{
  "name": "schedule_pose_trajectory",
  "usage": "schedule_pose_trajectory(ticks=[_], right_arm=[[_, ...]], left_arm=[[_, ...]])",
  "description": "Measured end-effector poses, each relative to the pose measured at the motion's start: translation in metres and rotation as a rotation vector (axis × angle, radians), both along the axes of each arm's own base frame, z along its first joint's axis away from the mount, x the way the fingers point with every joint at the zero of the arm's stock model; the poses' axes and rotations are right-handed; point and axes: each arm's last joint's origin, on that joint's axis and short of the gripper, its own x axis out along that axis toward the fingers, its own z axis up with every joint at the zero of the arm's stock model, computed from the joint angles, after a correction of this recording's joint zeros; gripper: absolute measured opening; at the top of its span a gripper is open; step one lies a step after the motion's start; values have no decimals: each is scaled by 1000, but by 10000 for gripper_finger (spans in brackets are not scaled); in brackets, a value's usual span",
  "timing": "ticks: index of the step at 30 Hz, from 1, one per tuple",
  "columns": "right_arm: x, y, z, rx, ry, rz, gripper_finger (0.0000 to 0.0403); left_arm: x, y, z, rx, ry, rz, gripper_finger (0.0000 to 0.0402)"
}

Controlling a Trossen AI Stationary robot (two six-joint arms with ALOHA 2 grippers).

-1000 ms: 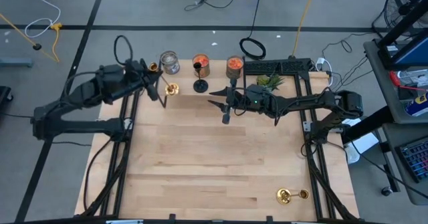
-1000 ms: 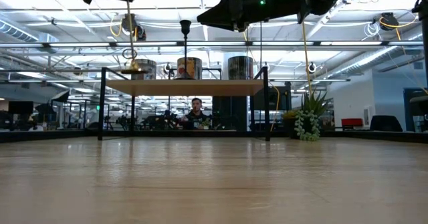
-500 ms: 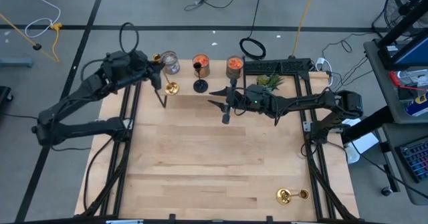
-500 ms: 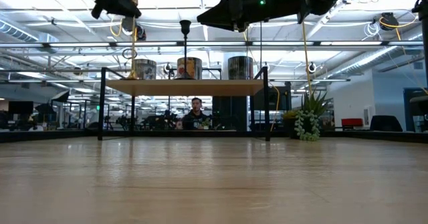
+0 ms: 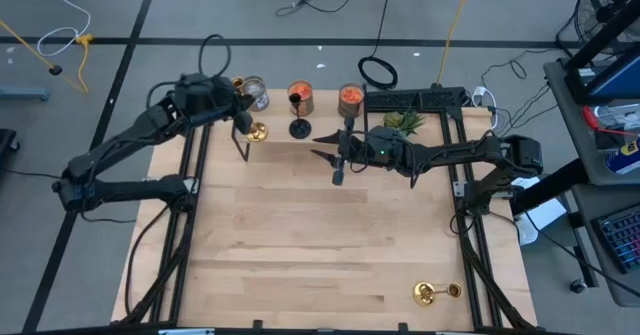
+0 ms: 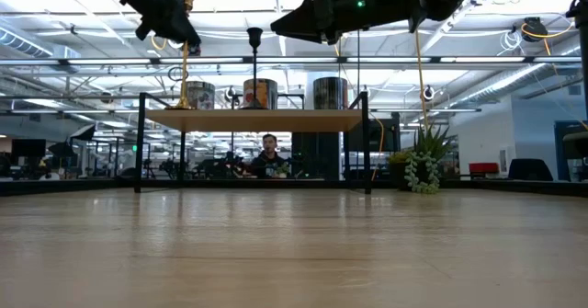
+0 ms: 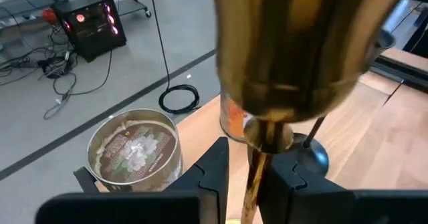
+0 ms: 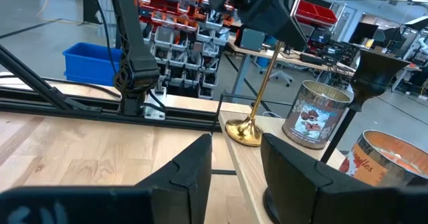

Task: Pick & Place candle stick holders
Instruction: Put the left golden candle holder on the shelf

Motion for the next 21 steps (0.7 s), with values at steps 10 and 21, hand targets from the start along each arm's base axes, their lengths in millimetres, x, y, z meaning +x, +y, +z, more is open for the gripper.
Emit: schedule_pose_trajectory(ticks=[10,21], right_arm=[[0,0,0,0,1,0,126],[0,0,0,0,1,0,126]], left_arm=[[2,1,-4,-3,47,-9,32],[3,2,-1,51,39,-22,9]])
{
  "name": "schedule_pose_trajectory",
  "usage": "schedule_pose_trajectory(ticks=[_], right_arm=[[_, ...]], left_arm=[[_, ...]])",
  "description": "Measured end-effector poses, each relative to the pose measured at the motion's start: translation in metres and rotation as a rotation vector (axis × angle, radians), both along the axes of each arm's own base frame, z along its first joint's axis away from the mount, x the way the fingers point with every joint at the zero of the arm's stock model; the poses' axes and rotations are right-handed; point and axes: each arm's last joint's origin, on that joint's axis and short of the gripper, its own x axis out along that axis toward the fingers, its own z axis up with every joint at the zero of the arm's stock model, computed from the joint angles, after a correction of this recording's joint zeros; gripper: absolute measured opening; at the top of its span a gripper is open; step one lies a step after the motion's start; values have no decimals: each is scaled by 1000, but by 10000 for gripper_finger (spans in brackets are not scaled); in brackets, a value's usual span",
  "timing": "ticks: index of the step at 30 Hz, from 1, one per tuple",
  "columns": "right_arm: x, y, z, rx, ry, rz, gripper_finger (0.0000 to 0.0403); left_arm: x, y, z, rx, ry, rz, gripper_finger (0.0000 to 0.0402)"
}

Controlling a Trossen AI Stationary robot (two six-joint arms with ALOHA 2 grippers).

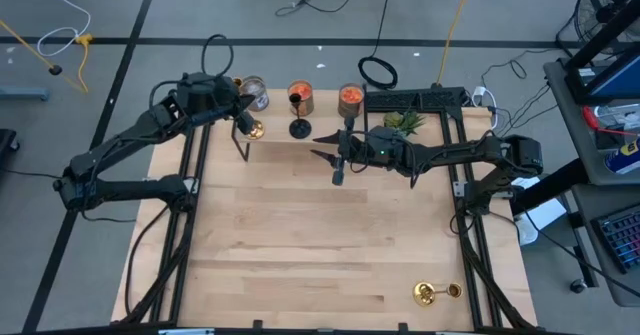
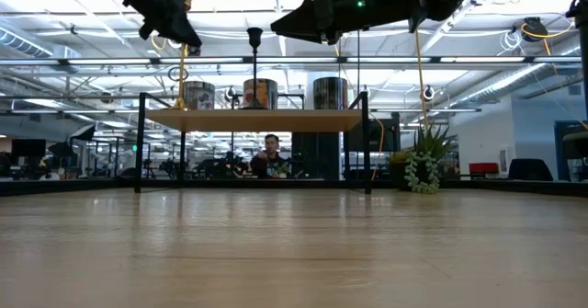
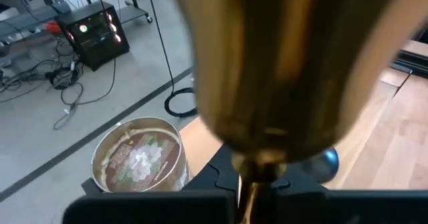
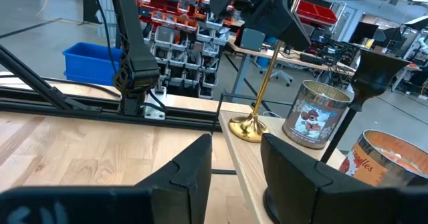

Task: Pick & Place candle stick holders
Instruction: Put the left golden candle holder on the shelf

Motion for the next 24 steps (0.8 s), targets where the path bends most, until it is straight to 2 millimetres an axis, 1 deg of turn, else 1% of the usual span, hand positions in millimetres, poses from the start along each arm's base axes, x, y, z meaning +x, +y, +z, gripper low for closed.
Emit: schedule_pose_trajectory(ticks=[2,6,10,13,19,24], right_arm=[[0,0,0,0,0,0,126],[0,0,0,0,0,0,126],[0,0,0,0,0,0,126],[0,0,0,0,0,0,126],[0,0,0,0,0,0,126],[0,0,0,0,0,0,126]], left_arm=[[0,0,0,-7,-8,4,8],[2,2,-1,-16,-9,8,20],[6,5,-4,-7,10,7,8],[8,7,-5,-6,15,14,9],[9,8,-8,-16,37,14,57],[9,8,-8,-16,38,22,86]])
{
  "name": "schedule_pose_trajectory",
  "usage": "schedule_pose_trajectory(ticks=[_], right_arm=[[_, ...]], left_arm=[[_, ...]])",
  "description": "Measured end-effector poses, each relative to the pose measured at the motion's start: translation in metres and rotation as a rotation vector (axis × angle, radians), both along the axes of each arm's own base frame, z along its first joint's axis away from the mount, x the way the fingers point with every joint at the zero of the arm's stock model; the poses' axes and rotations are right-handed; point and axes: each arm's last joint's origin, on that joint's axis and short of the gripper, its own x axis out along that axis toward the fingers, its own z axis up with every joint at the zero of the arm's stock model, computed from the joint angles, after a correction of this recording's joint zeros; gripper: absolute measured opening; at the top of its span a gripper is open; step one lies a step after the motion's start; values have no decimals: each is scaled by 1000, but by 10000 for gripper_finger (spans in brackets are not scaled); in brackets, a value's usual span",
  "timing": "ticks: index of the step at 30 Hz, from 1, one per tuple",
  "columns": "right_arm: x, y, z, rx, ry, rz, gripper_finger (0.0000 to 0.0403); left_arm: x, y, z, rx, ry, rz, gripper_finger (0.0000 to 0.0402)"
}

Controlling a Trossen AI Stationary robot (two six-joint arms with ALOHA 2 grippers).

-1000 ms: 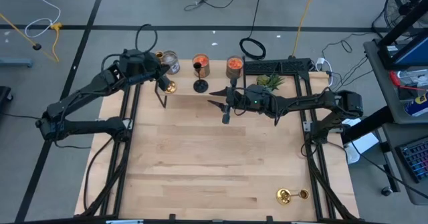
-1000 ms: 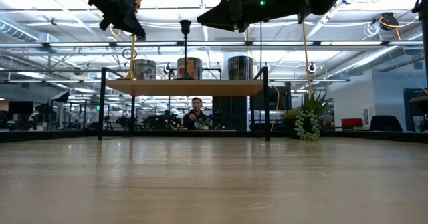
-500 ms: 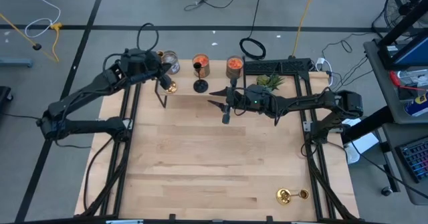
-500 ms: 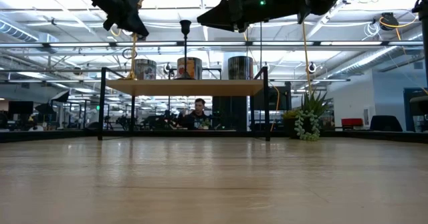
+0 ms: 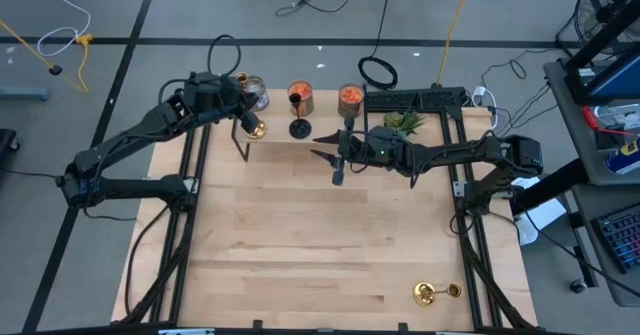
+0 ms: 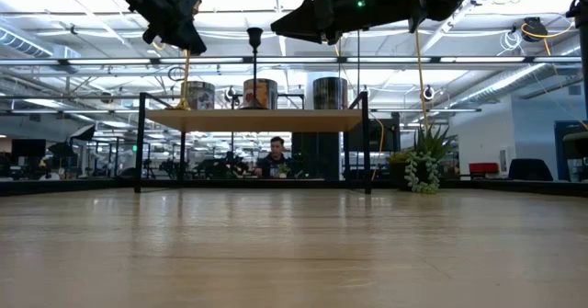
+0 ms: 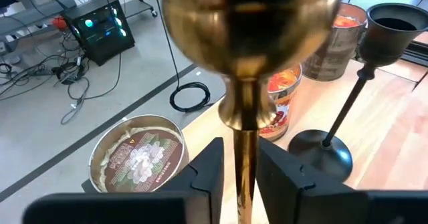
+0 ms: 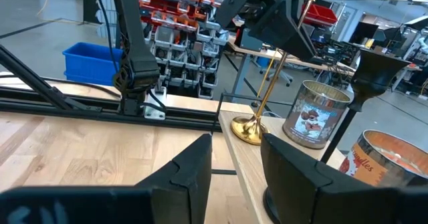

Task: Pick & Place candle stick holders
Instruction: Put the left golden candle holder on the shelf, then put the golden candle holder on the shelf

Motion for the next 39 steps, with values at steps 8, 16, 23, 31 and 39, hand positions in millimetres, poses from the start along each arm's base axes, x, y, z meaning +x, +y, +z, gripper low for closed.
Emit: schedule_pose_trajectory(ticks=[8,16,23,31,39], right_arm=[[0,0,0,0,1,0,126],[0,0,-2,3,20,0,126],[0,0,-2,4,23,1,126],[1,9,-6,43,50,21,126],[-5,34,-13,66,197,81,126]], left_arm=[[-2,-3,1,3,-3,-8,127],[-9,-16,11,33,-50,-38,149],[-17,-27,15,39,-54,-63,150],[-30,-42,9,-34,33,-91,150],[-41,-56,7,-91,55,-110,150]])
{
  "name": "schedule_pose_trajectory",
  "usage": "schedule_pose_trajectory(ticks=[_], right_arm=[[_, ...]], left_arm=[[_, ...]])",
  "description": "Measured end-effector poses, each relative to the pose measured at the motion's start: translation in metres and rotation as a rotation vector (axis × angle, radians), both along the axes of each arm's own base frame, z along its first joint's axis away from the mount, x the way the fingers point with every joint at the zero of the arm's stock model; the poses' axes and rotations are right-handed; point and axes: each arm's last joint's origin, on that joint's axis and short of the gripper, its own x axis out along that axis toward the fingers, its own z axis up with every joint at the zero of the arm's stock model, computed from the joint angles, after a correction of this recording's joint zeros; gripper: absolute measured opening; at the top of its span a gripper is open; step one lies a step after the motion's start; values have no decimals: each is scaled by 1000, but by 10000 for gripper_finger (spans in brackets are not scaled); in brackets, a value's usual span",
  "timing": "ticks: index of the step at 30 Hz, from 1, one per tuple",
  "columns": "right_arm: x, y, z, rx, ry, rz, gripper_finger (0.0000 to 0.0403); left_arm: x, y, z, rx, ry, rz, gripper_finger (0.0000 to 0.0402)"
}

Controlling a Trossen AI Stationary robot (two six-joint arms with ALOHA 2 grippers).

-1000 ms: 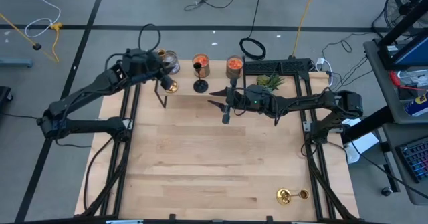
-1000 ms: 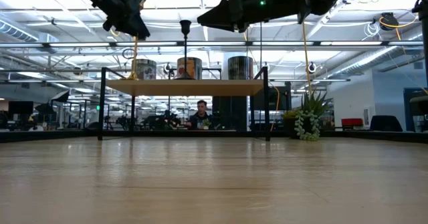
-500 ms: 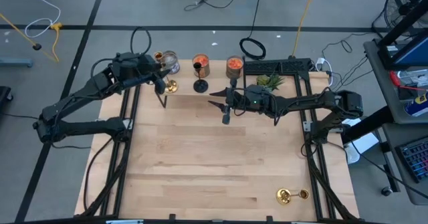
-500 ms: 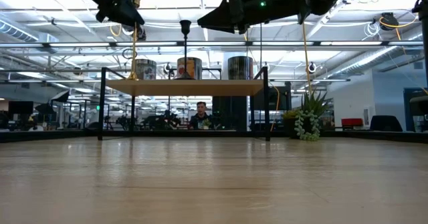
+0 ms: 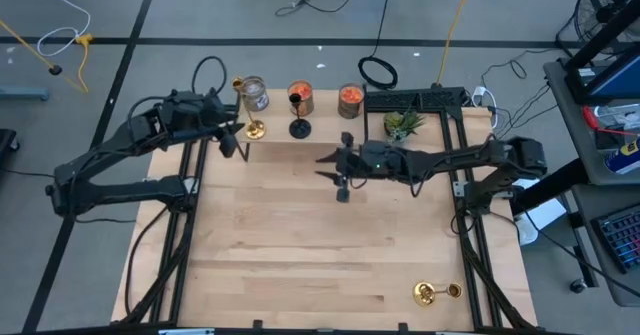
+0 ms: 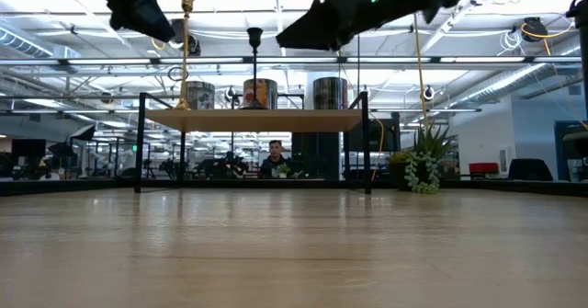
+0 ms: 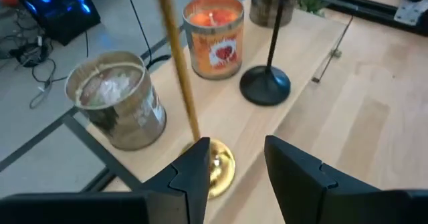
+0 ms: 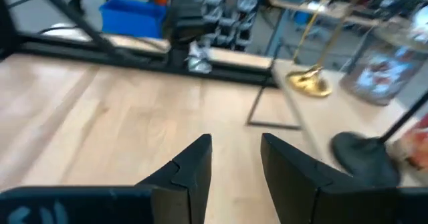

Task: Pick & Place candle stick holders
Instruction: Put the golden candle holder on the shelf

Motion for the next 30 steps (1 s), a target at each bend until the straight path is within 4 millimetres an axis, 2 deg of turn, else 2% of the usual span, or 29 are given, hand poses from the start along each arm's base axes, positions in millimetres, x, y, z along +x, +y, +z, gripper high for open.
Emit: schedule_pose_trajectory(ticks=[6,11,17,19,22,28,30], right_arm=[[-25,34,7,61,165,80,126],[-58,65,22,41,273,195,126],[-105,77,35,78,412,245,126],[-118,78,38,90,401,267,126],[-138,77,29,152,368,397,125],[-176,77,-9,291,216,733,125],[-186,76,-20,311,161,797,125]], left_arm=[[-5,-10,-3,-45,17,-30,150],[1,-18,-11,-77,23,-99,150],[7,-25,-26,-97,59,-156,150],[9,-26,-29,-101,47,-165,150],[15,-28,-32,-98,6,-178,150],[20,-31,-34,-84,-10,-212,150],[21,-31,-33,-79,-22,-218,150]])
